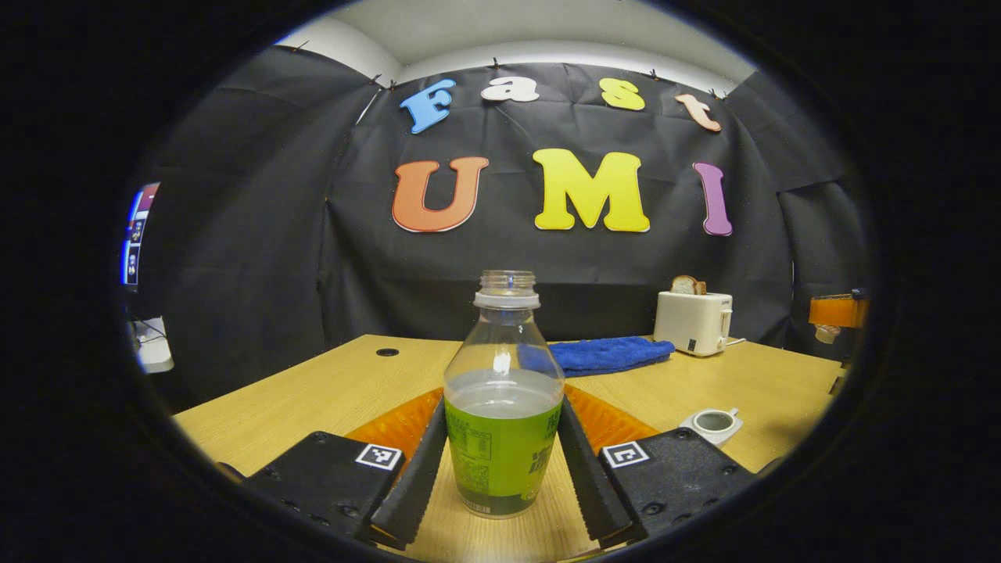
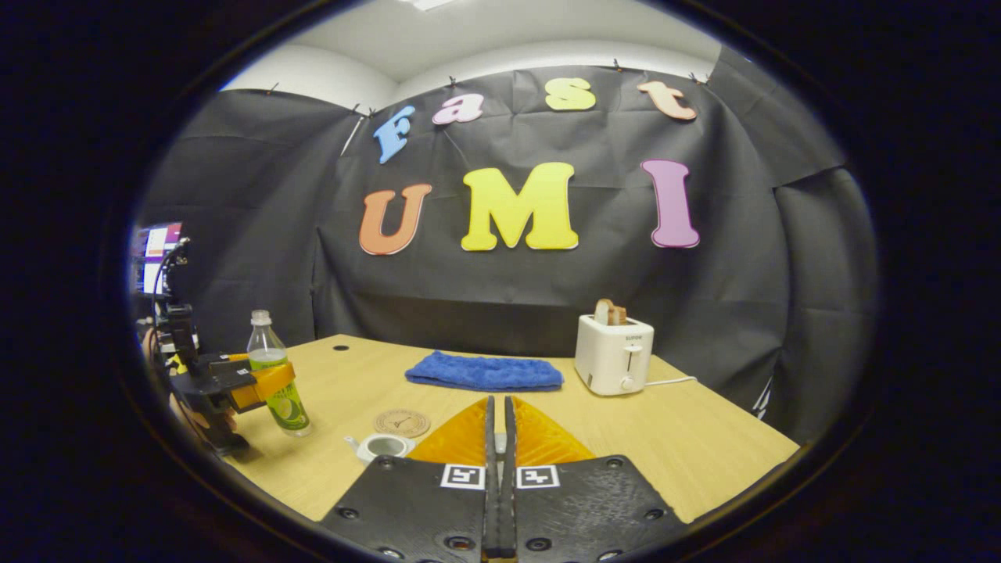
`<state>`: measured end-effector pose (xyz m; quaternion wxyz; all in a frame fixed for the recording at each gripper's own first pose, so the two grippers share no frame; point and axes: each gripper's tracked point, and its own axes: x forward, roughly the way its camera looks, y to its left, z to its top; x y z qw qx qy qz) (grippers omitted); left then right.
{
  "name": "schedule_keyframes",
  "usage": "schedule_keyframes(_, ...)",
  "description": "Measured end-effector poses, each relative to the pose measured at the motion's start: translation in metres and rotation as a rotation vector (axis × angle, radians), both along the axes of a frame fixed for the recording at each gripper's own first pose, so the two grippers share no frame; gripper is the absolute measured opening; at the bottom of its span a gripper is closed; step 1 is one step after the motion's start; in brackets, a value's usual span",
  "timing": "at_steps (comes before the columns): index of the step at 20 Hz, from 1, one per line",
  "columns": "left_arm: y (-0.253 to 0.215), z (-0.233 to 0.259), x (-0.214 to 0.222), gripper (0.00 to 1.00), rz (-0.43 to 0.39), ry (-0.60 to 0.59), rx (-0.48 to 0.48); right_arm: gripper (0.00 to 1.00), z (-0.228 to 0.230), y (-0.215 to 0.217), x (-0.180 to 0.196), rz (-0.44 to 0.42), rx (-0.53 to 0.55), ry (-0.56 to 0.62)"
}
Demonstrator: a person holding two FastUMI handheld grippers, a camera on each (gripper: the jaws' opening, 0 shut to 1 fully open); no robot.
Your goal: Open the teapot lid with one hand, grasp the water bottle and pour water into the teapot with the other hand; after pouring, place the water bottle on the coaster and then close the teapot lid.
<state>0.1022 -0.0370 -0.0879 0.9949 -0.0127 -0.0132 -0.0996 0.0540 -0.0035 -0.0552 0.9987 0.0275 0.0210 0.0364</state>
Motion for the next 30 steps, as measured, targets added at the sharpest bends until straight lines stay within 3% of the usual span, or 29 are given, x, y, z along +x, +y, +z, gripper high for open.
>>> schedule_keyframes(2,0.005,0.004,-0.005,0.77,0.044,0.001,0.069,0.00,0.000,-0.005,0.001,-0.015,-0.002,-0.001)
schedule_keyframes(7,0.017,0.012,-0.023,0.76,0.184,-0.010,0.347,0.00,-0.006,-0.008,0.004,-0.014,-0.011,0.018)
schedule_keyframes(11,0.015,0.013,-0.029,0.76,0.261,-0.056,0.664,0.00,-0.002,-0.008,0.002,-0.008,-0.014,0.010)
schedule_keyframes(13,0.007,0.005,-0.031,0.75,0.248,-0.062,0.778,0.00,0.001,-0.009,0.001,-0.012,-0.020,0.002)
schedule_keyframes(17,-0.013,-0.009,-0.032,0.75,0.194,-0.041,0.891,0.00,-0.004,-0.017,0.004,-0.023,-0.019,0.013)
schedule_keyframes(27,-0.056,-0.007,-0.031,0.75,0.095,-0.109,1.428,0.00,-0.012,-0.052,0.011,-0.075,0.004,0.052)
schedule_keyframes(30,-0.058,-0.009,-0.029,0.75,0.083,-0.084,1.535,0.00,-0.014,-0.057,0.012,-0.087,0.011,0.057)
